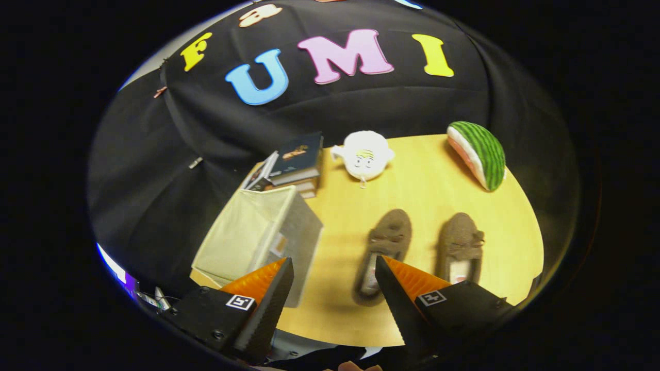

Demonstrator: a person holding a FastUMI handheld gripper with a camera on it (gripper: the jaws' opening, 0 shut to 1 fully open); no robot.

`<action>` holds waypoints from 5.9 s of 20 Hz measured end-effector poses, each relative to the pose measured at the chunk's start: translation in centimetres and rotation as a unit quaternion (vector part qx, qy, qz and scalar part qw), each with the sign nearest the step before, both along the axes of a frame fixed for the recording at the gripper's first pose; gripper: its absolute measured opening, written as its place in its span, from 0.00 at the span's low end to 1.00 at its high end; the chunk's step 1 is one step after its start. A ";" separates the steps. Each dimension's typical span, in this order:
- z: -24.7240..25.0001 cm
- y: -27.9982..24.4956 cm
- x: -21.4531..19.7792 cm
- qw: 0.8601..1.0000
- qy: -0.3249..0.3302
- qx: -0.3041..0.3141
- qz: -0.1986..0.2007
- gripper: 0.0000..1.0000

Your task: Open the storage box then place both shoes into the box .Put the left shoe in first, then the right shoe, with the right side of both shoes facing outward in a uniform manner.

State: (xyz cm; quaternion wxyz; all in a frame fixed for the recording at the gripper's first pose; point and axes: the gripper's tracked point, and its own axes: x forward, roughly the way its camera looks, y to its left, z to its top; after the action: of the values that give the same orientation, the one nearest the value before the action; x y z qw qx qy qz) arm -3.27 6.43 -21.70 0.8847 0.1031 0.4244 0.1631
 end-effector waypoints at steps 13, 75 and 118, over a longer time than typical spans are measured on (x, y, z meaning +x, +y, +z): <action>-13.5 -4.3 4.0 0.988 0.106 -0.110 0.006 0.99; 0.1 27.1 2.7 0.982 0.165 0.090 -0.024 0.06; -3.2 -18.4 3.3 0.995 0.013 -0.064 0.069 0.99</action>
State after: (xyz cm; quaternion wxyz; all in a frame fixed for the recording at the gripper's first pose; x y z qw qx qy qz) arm 0.02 -11.93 -24.90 0.8706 0.0187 0.4511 0.1953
